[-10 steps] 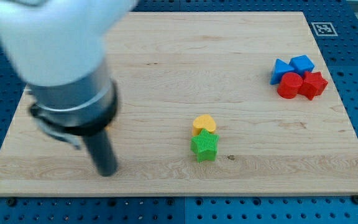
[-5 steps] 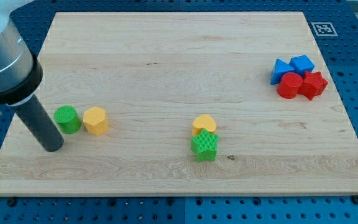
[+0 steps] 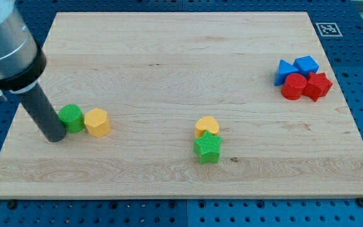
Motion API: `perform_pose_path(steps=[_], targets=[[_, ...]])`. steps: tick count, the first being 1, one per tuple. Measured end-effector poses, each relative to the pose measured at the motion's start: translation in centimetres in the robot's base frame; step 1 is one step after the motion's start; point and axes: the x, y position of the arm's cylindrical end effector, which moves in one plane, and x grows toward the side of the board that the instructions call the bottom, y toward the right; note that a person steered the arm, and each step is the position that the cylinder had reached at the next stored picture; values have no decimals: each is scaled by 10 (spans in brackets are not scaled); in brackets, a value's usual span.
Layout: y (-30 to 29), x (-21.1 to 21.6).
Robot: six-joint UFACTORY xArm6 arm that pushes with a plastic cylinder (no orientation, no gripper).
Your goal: Put the yellow hexagon at the top of the yellow heart
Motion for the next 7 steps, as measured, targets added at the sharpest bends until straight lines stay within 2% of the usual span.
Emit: perform_pose_path(steps=[2, 4, 6, 7], targets=[[34, 0], [93, -2], [68, -20], [117, -32]])
